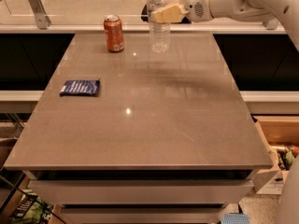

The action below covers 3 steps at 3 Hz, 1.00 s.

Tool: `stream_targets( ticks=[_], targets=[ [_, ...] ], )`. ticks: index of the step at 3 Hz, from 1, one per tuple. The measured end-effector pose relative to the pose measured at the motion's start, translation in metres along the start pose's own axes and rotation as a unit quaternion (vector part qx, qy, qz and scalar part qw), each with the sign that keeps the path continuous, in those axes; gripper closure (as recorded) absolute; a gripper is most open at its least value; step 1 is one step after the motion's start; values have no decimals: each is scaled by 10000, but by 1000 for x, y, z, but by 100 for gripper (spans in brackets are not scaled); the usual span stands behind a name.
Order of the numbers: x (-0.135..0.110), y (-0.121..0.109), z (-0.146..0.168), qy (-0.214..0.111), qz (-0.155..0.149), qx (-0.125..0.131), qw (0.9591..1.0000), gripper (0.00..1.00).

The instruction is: Move water bottle near coke can

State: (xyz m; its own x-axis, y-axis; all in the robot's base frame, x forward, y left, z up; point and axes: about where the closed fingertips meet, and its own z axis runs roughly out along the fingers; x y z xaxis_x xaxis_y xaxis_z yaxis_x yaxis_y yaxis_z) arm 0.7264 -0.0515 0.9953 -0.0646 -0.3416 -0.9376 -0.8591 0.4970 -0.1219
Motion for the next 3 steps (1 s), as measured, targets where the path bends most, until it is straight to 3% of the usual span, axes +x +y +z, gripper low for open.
stream_targets(
  ticks=[3],
  targets=[
    [5, -10, 45, -204, 22, -363, 9991, 100]
  ],
)
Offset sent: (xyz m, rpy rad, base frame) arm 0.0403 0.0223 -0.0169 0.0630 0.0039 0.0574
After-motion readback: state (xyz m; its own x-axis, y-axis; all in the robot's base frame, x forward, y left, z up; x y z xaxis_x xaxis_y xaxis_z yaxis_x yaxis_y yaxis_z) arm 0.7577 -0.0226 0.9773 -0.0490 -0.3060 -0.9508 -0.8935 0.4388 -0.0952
